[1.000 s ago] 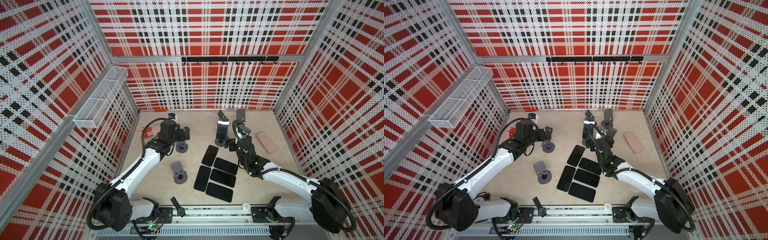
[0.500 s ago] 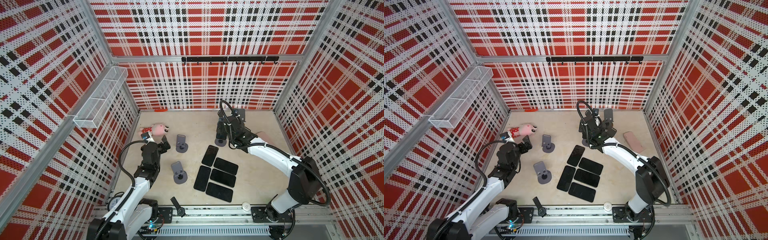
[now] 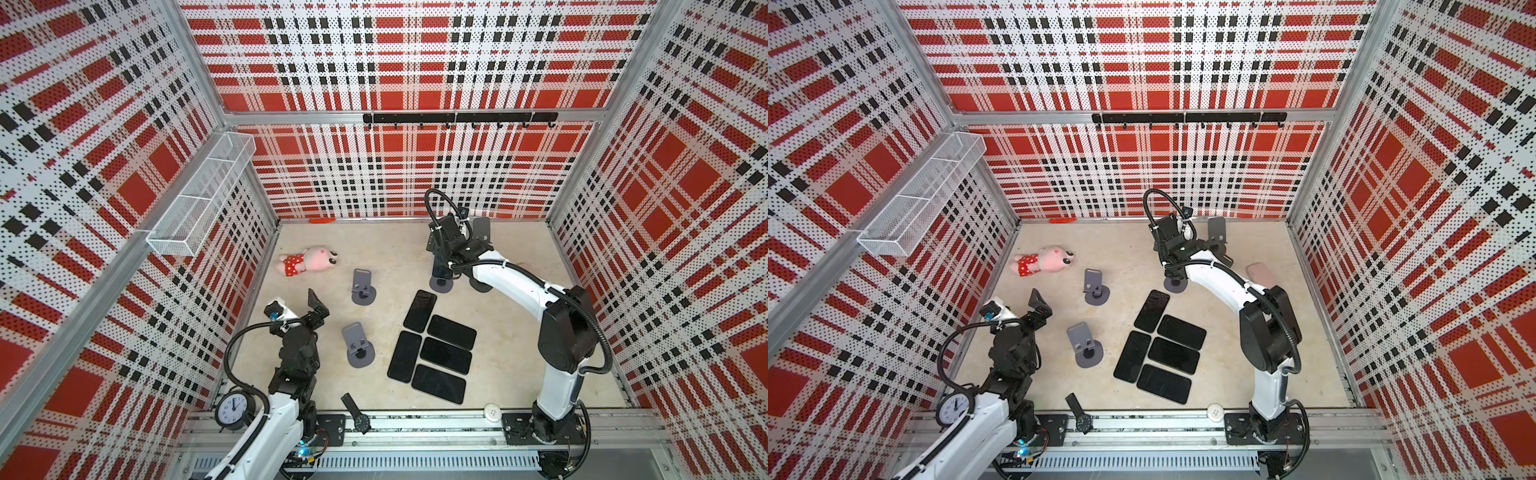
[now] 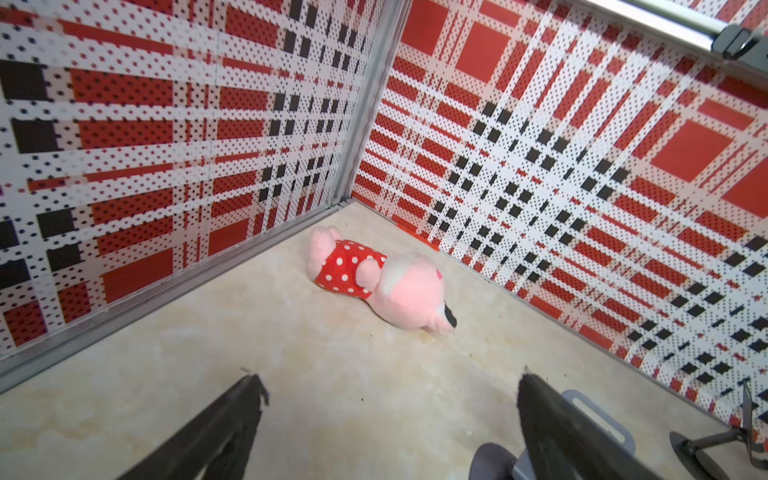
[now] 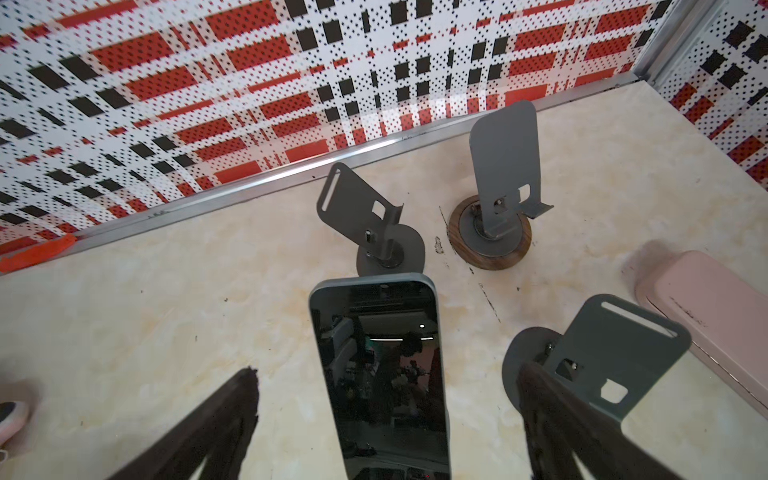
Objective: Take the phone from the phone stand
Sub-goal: 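Retract the left gripper toward the robot while the right gripper reaches the last phone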
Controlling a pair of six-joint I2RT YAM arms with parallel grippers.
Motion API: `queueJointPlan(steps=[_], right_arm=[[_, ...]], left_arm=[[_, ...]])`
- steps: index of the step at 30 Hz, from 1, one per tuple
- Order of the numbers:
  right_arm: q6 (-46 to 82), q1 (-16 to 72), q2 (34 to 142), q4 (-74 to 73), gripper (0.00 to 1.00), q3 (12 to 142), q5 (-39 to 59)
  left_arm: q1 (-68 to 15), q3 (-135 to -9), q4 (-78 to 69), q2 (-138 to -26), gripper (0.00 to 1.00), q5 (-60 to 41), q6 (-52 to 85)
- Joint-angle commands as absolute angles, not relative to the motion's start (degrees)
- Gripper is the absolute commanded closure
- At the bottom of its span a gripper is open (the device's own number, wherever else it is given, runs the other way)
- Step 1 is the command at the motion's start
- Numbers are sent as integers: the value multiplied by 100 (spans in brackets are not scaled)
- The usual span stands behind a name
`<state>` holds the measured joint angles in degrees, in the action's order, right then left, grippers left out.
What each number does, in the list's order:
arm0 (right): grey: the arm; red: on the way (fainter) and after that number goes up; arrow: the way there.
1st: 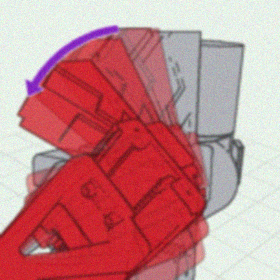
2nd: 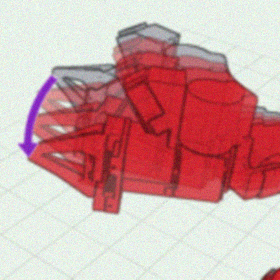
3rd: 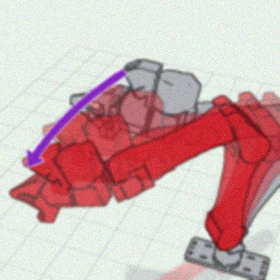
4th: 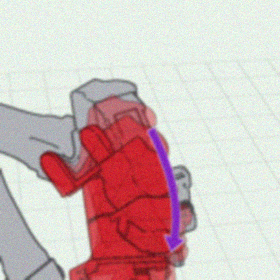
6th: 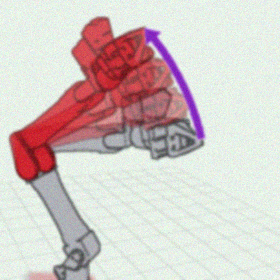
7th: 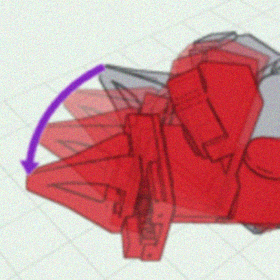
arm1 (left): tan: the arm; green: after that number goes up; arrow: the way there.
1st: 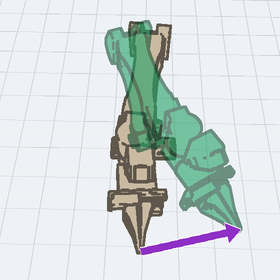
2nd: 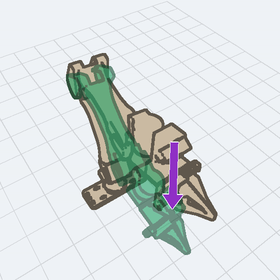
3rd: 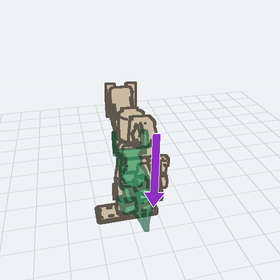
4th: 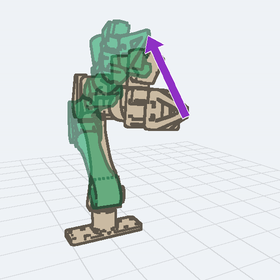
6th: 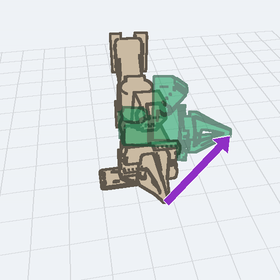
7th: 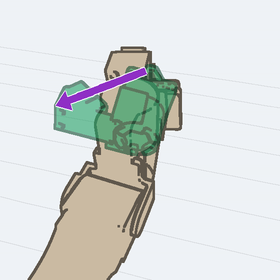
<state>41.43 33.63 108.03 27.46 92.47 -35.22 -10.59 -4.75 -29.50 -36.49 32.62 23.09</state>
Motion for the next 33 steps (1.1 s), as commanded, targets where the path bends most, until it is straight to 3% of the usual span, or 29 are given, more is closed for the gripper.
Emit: queueJointPlan(steps=[1, 7, 21, 33], right_arm=[[4118, 3223, 11084, 3157, 0, 9598, -3459], [3856, 3024, 11557, 3445, 0, 10191, -2857], [3493, 2933, 11994, 3521, 1, 10556, -2588], [3217, 2932, 12182, 3673, 18, 10614, -2601]], left_arm=[[-1045, -425, -3320, -3594, 2, 3533, 2355], [-1040, -557, -3331, -3870, 2, 3542, 2365], [-1011, -636, -3342, -4036, 2, 3463, 2349], [-1002, -669, -3348, -4136, 2, 3410, 2339]])
